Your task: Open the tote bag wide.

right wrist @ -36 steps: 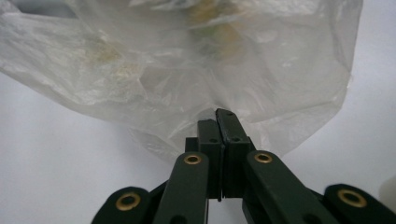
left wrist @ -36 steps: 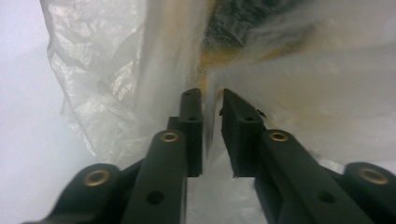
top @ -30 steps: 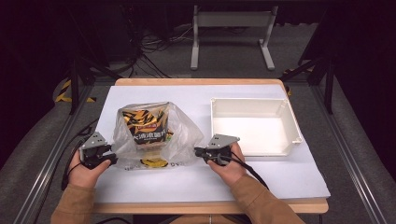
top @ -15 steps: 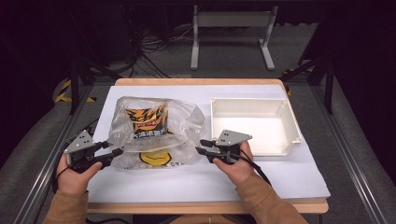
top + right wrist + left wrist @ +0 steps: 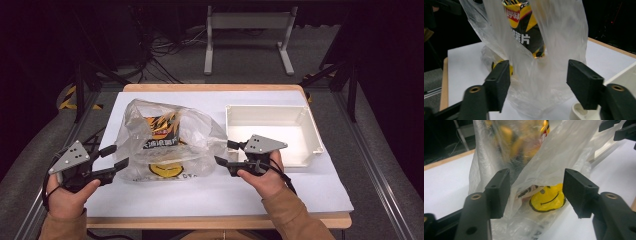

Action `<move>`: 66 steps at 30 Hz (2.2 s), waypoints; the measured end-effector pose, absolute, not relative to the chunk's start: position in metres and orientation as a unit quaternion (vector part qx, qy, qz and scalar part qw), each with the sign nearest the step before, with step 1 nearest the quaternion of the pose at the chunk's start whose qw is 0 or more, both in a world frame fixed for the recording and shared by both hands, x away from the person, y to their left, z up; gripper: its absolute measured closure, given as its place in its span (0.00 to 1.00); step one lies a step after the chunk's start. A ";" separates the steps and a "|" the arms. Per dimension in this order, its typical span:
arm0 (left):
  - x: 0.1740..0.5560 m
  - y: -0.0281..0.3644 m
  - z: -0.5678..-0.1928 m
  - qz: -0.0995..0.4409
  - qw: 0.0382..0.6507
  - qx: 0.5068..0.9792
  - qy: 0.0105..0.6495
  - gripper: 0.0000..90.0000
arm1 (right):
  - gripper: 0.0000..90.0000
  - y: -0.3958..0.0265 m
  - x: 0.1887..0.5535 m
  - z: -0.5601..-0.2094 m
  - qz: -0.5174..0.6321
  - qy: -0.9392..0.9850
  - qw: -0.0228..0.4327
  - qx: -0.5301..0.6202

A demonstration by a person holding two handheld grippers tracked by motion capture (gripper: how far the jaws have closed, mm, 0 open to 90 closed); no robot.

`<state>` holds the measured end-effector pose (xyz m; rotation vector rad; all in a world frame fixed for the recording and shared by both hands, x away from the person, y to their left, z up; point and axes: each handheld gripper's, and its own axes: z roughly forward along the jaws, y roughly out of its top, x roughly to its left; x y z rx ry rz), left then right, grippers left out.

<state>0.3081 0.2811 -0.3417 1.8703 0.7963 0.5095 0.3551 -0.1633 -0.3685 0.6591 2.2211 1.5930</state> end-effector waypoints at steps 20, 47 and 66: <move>0.302 0.261 -0.309 0.284 0.515 0.759 0.280 0.32 | 0.30 -0.169 0.348 -0.346 0.591 0.747 0.194 0.236; 0.333 0.268 -0.307 0.284 0.529 0.741 0.300 0.99 | 1.00 -0.156 0.364 -0.333 0.580 0.760 0.203 0.212; 0.347 0.295 -0.314 0.320 0.529 0.702 0.353 1.00 | 1.00 -0.117 0.398 -0.307 0.586 0.754 0.220 0.201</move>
